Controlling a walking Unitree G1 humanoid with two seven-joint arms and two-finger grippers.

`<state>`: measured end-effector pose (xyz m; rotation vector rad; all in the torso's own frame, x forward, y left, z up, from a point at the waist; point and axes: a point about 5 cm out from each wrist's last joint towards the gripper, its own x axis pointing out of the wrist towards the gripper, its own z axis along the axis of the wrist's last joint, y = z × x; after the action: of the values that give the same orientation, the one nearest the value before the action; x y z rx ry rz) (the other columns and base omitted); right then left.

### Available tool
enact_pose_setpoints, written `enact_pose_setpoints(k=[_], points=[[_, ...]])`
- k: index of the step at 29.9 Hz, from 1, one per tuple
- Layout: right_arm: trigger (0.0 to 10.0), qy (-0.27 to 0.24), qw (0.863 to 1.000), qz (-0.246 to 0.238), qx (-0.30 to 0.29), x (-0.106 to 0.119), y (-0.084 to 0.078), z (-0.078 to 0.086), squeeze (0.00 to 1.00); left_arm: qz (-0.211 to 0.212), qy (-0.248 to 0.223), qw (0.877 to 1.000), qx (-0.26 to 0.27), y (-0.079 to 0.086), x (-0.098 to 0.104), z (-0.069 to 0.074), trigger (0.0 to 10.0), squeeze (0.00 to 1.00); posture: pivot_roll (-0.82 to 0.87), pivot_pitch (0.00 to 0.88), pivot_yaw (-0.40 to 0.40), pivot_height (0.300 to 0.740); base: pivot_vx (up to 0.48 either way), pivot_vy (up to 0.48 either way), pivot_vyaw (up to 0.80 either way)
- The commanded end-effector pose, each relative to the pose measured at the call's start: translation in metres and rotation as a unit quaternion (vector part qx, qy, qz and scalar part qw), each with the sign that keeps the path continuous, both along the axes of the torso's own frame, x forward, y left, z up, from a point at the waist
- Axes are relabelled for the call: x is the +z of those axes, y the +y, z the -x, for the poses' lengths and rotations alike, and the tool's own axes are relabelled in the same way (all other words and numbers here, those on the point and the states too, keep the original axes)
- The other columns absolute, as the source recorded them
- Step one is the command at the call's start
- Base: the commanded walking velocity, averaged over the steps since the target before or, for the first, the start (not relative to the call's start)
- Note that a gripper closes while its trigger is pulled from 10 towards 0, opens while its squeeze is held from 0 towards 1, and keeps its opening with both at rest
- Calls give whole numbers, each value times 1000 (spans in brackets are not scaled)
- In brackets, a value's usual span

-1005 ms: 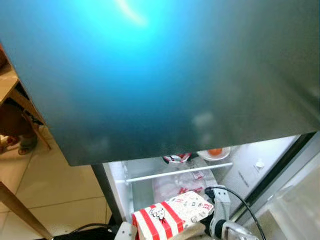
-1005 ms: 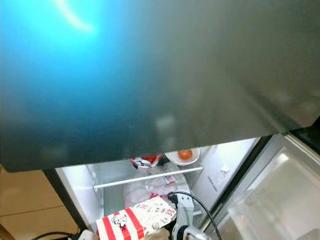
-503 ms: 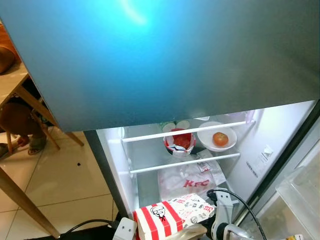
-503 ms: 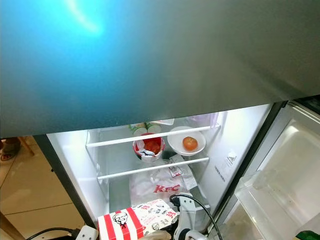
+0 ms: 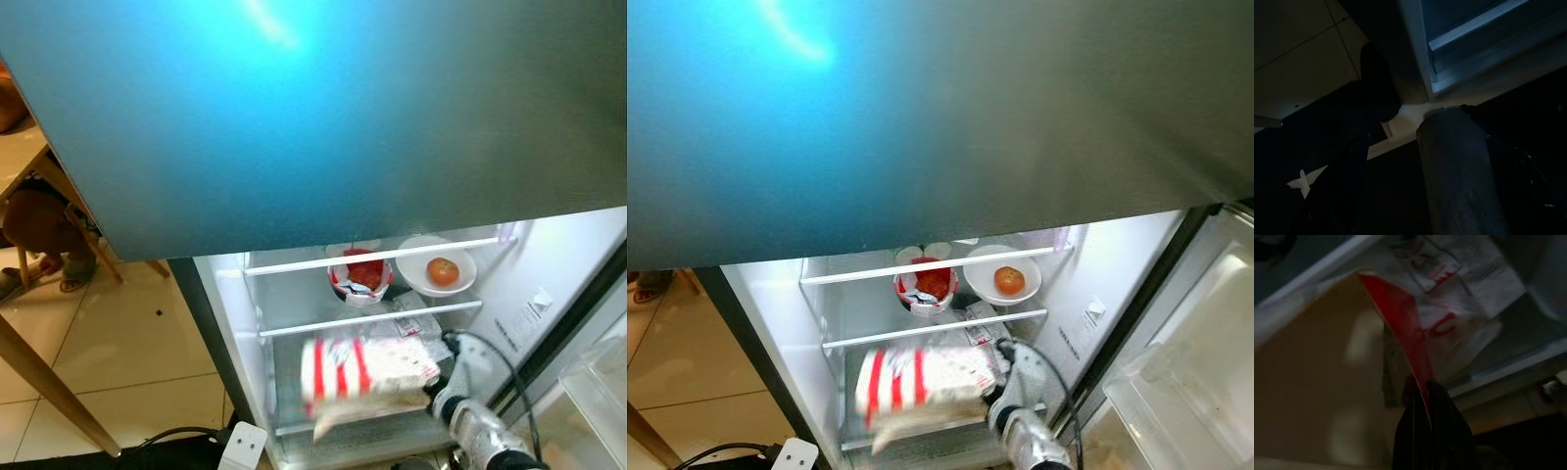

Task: Restocking fridge

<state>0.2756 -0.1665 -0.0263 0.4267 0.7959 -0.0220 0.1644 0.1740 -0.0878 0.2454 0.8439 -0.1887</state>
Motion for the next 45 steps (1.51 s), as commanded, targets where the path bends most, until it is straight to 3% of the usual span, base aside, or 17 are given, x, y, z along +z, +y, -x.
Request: enact_pose_setpoints(k=[1,6,14,29,45], points=[[10000,9,1000,-1,-15,-2,-2,3,0,1,38,999,1,1,-8,18,10000,0,57,69,-15,623,0,0,0],[10000,34,998,29,-35,-4,-13,4,0,1,40,999,1,1,-9,19,10000,0,60,71,-14,623,0,0,0],[10000,72,996,56,-4,-12,-9,14,0,-1,42,999,-4,1,-9,21,10000,0,68,83,-11,623,0,0,0],[10000,35,999,20,-6,1,5,-4,0,-3,39,999,-9,3,-9,20,10000,0,70,92,-8,584,0,0,0],[10000,2,999,25,-27,19,-6,-23,0,-5,36,999,-18,2,-8,17,10000,0,67,103,-10,584,0,0,0]])
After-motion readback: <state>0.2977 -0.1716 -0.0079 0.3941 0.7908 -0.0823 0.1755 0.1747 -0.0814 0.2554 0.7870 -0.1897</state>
